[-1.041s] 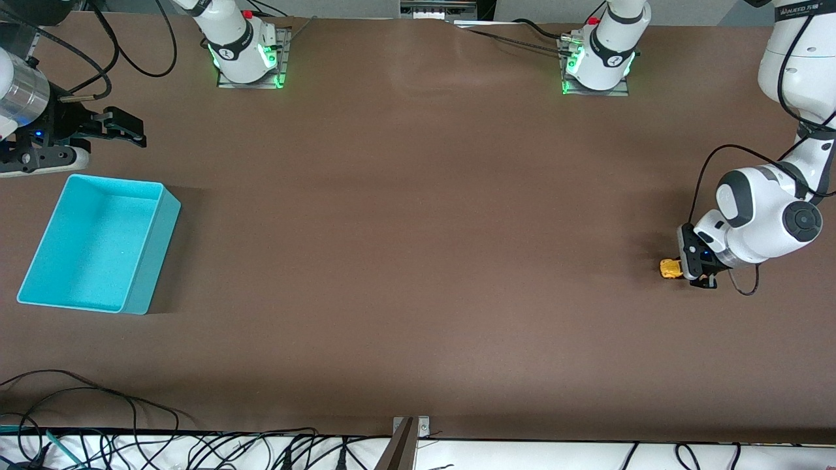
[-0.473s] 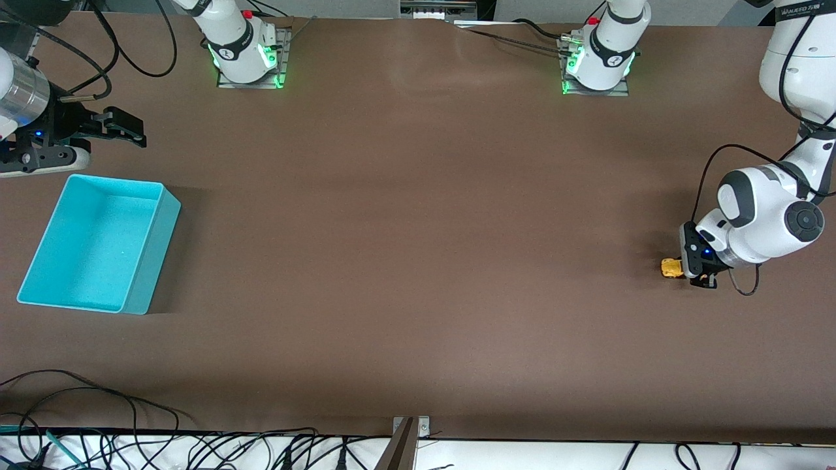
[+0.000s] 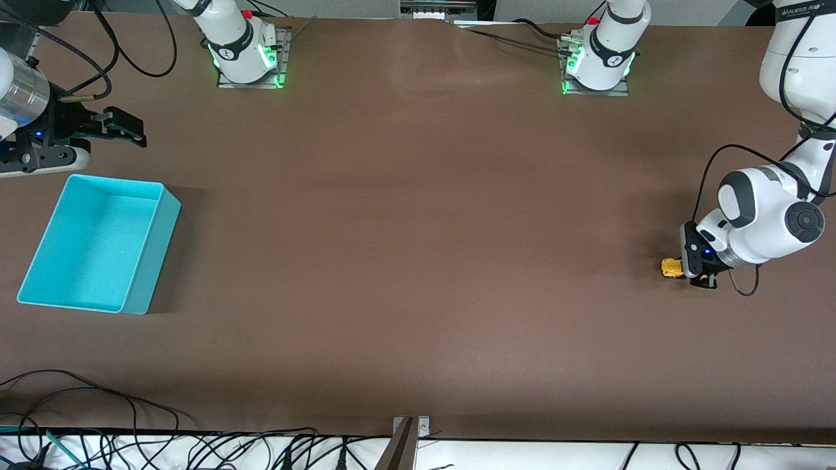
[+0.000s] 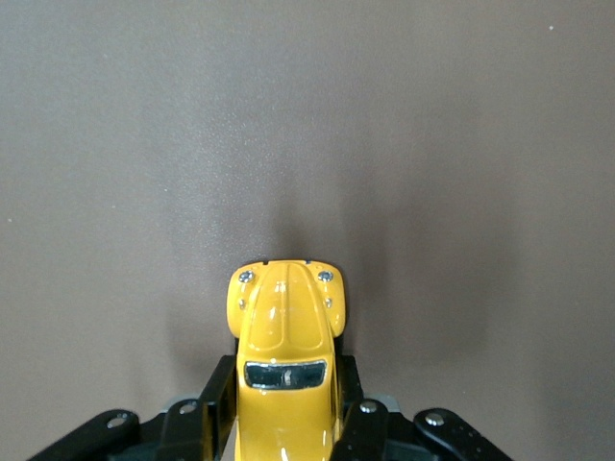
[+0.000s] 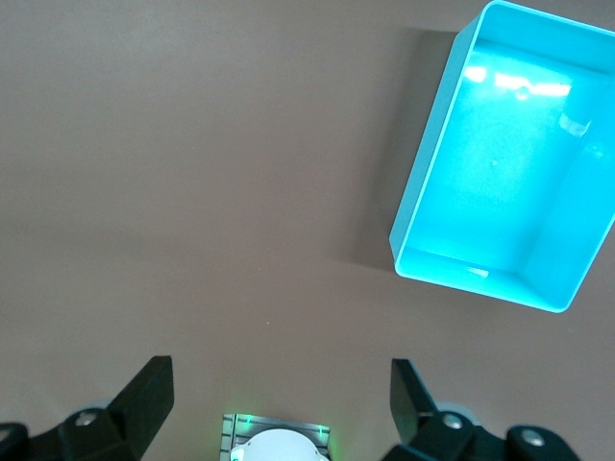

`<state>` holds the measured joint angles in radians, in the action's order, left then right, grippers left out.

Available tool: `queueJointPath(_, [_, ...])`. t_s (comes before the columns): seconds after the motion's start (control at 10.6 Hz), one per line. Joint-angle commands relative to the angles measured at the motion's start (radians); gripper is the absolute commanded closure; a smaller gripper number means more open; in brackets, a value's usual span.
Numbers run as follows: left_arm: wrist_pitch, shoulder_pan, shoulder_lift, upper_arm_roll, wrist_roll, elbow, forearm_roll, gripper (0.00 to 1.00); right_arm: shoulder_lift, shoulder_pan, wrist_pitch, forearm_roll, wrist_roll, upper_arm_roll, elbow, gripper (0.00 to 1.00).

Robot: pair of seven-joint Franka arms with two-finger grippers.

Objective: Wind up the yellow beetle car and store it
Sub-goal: 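Drag the held car backward along the table with the left gripper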

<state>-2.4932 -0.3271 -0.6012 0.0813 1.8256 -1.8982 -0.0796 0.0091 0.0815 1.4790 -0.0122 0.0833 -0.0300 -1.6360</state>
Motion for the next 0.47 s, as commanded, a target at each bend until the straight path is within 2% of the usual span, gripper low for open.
queueJointPath(0.0, [-0.012,-0.009,-0.078,0.006,0.056,0.048,-0.012,0.94,-0.003,-0.002,-0.016,0.001,0.001,0.001,0.007,0.00])
queueJointPath(0.38, [-0.012,-0.012,-0.080,0.006,0.073,0.050,0.012,0.92,-0.003,-0.002,-0.016,0.001,0.001,0.001,0.007,0.00])
